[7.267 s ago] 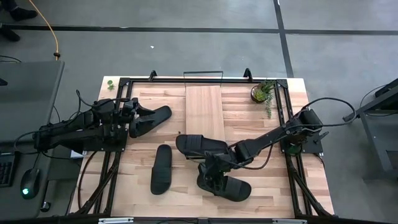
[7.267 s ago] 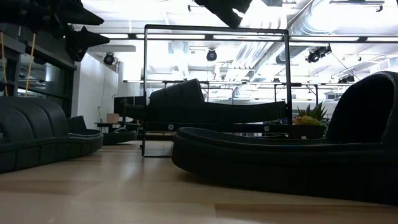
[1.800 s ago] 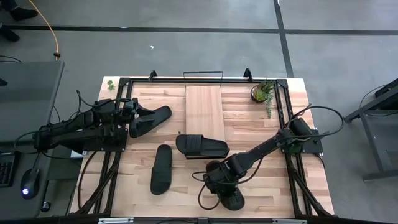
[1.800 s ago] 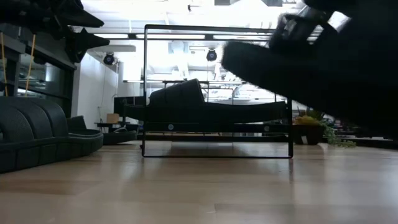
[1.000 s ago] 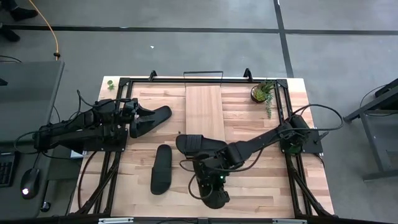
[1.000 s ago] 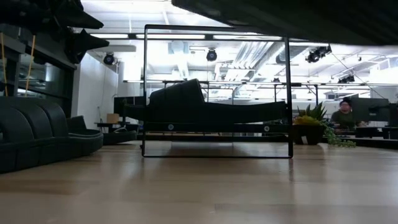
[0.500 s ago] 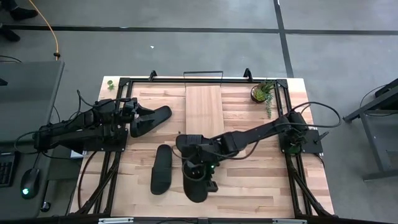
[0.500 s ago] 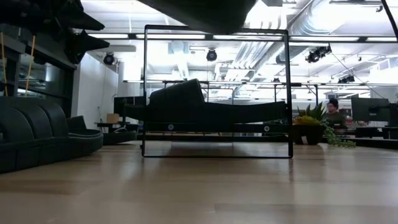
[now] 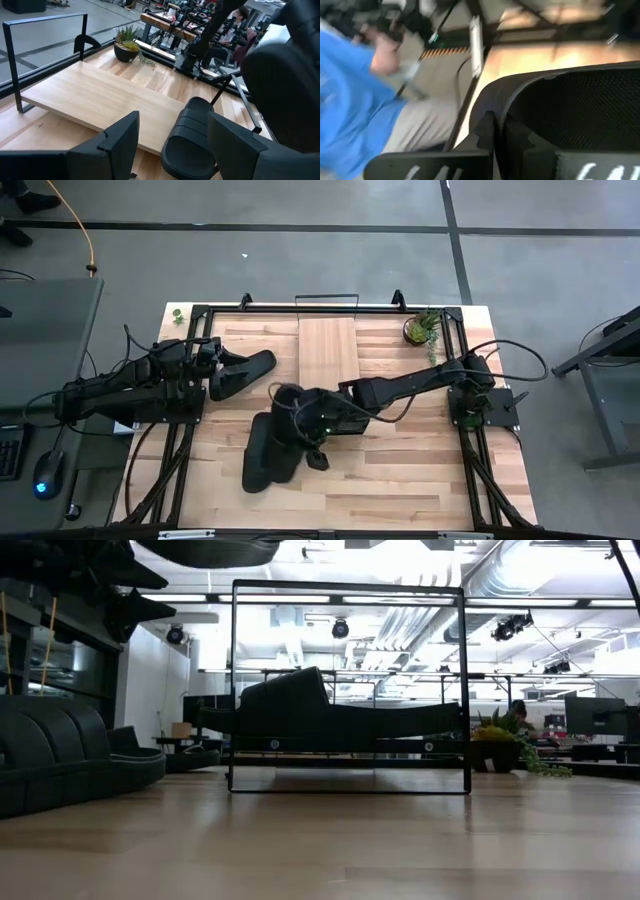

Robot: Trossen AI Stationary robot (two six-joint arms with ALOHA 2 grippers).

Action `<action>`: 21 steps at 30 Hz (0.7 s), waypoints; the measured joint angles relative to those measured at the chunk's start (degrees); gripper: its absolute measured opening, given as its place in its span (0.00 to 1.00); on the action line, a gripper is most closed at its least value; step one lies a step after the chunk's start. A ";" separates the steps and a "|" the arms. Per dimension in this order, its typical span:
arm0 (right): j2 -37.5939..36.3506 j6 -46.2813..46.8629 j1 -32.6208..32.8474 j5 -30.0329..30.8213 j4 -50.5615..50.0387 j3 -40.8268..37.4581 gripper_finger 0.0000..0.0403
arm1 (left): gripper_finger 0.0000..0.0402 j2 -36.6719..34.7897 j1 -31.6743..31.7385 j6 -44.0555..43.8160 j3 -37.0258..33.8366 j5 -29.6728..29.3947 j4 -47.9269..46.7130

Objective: Pick and place slides into the shelf
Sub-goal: Put the bottom right black slipper on the shelf

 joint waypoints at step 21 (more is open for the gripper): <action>-0.62 -1.77 -8.16 11.22 18.20 0.02 0.00 | 0.54 -0.01 0.00 1.39 0.00 0.00 -0.09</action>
